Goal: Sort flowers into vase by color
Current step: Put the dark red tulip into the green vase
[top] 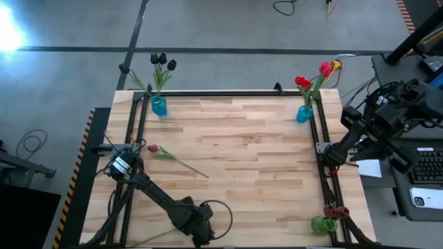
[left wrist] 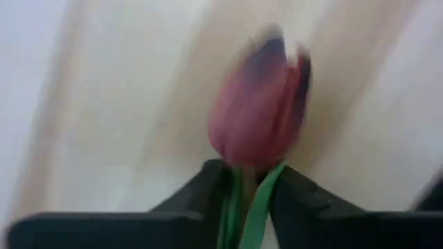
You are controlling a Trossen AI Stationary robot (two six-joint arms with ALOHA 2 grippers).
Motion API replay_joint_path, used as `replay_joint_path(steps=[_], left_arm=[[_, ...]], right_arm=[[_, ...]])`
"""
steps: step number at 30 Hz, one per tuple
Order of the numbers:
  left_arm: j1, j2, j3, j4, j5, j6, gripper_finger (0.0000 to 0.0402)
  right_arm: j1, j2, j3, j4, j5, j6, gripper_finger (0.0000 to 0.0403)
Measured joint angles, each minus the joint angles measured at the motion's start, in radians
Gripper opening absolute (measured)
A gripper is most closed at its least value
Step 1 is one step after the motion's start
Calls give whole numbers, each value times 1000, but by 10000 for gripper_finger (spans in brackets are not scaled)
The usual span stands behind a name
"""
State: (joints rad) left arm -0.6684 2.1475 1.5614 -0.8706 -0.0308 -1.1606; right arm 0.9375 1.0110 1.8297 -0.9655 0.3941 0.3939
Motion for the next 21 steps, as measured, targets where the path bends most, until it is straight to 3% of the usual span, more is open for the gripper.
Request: replay_joint_path(steps=[4,12,16,21], left_arm=[[32,-1,-1,15,-59,-1,12],[148,-51,-5,150,-228,20,2],[279,-62,-4,269,-258,64,1],[478,-63,-7,474,-301,125,0]], right_arm=[[0,12,1,-1,-1,0,137],[0,26,43,-1,0,-7,137],[0,25,36,-2,11,-12,137],[0,30,9,-3,138,1,137]])
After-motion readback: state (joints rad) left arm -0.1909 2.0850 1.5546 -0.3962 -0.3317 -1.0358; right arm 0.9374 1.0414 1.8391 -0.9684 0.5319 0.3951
